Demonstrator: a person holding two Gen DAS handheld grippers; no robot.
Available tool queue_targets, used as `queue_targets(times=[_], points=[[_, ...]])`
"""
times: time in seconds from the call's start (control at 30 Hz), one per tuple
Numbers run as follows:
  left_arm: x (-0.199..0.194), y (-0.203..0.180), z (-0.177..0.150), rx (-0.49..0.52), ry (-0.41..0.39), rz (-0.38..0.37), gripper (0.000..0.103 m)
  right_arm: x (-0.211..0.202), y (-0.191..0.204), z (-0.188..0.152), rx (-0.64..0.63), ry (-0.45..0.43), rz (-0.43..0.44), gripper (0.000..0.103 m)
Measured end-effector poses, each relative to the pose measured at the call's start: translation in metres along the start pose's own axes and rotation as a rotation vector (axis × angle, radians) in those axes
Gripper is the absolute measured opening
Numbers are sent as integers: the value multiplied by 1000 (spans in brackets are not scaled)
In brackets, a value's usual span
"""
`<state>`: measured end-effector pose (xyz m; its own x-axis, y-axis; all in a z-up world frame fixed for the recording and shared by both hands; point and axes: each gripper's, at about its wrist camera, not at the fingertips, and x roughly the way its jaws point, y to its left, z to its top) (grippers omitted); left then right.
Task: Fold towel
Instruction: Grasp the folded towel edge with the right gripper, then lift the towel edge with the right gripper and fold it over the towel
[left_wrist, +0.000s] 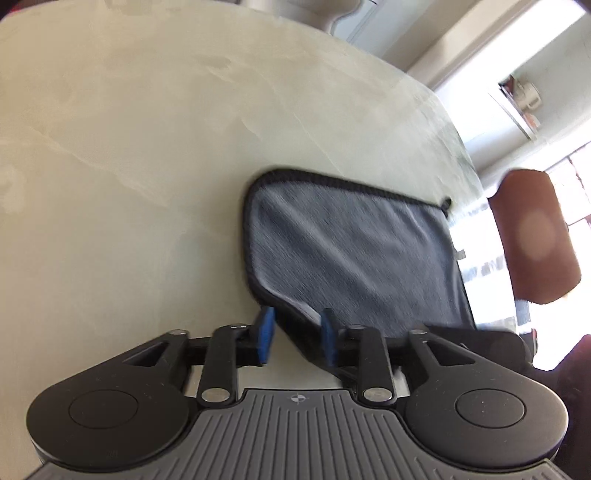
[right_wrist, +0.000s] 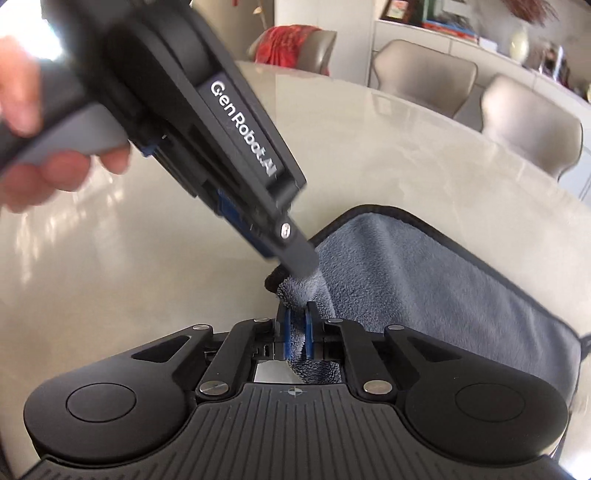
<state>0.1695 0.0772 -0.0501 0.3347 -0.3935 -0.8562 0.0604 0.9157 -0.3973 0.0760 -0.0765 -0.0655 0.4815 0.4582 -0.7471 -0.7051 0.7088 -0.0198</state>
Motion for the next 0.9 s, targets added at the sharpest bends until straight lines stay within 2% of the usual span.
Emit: queue_targets(times=[0.1, 0.3, 0.5, 0.6, 0.67, 0.7, 0.73, 0.77, 0.9], points=[[5, 9, 14, -14, -2, 24, 38, -8, -1, -1, 25, -15, 2, 8], [26, 18, 38, -37, 42, 2, 42, -24, -13, 1, 75, -45, 12, 8], [50, 21, 55, -58, 82, 10, 43, -33, -22, 2, 105, -64, 24, 8], [55, 16, 61, -42, 76, 12, 44, -38, -26, 2, 120, -72, 29, 8], [57, 13, 65, -30, 69, 14, 40, -40, -28, 3, 125, -73, 25, 8], [58, 11, 67, -22, 66, 15, 31, -40, -28, 2, 129, -74, 23, 8], [59, 8, 68, -7, 59, 16, 14, -40, -28, 1, 133, -74, 20, 8], [60, 3, 69, 10, 51, 21, 10, -40, -29, 0, 141, -74, 15, 8], [52, -18, 74, 75, 17, 28, 10, -51, -32, -8, 201, -84, 9, 8]])
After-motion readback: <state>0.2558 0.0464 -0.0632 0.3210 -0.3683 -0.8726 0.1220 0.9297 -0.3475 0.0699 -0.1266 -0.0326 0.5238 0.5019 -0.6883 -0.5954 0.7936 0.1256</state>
